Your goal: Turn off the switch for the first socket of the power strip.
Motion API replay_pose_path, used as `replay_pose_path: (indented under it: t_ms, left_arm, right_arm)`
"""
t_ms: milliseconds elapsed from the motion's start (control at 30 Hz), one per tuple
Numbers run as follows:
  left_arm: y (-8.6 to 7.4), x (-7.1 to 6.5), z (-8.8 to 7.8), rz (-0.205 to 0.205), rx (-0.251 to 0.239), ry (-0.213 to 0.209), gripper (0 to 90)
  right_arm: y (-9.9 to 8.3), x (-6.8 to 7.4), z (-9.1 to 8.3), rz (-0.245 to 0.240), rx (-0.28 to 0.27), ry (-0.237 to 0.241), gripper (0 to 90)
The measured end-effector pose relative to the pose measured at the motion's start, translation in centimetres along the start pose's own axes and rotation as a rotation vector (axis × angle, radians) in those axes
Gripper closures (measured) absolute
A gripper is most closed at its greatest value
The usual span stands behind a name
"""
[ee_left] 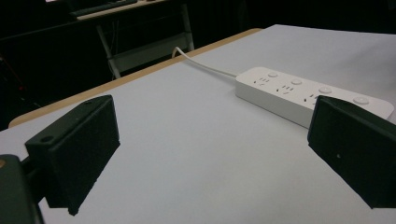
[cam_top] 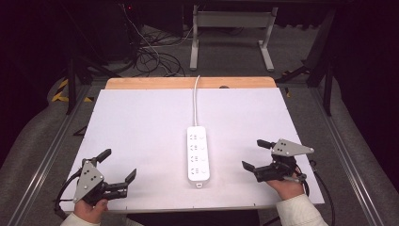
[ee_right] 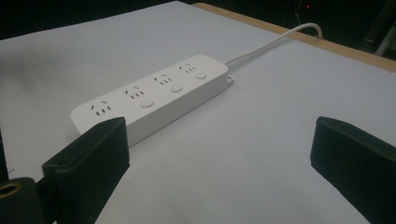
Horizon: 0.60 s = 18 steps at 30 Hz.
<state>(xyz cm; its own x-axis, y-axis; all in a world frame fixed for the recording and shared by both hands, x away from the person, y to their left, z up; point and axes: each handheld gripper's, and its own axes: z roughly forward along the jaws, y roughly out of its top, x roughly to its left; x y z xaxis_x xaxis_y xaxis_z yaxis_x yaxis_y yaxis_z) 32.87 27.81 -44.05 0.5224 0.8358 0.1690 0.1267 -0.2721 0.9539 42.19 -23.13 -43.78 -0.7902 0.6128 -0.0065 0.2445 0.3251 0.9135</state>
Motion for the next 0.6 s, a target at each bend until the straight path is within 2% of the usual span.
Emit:
replay_pose_path:
  t_ms: [300, 433, 600]
  left_arm:
    - [-0.1, 0.1, 0.1, -0.007, 0.01, -0.003, 2.4]
    - [-0.1, 0.2, 0.2, -0.005, 0.013, -0.004, 2.4]
    - [-0.1, 0.2, 0.2, -0.013, 0.019, -0.007, 2.4]
  right_arm:
    - [-1.9, -0.5, -0.3, 0.024, 0.043, -0.012, 3.7]
    - [-2.8, -0.8, -0.3, 0.051, 0.052, -0.012, 2.8]
    - [-3.8, -0.9, -0.1, 0.065, 0.091, -0.015, 1.9]
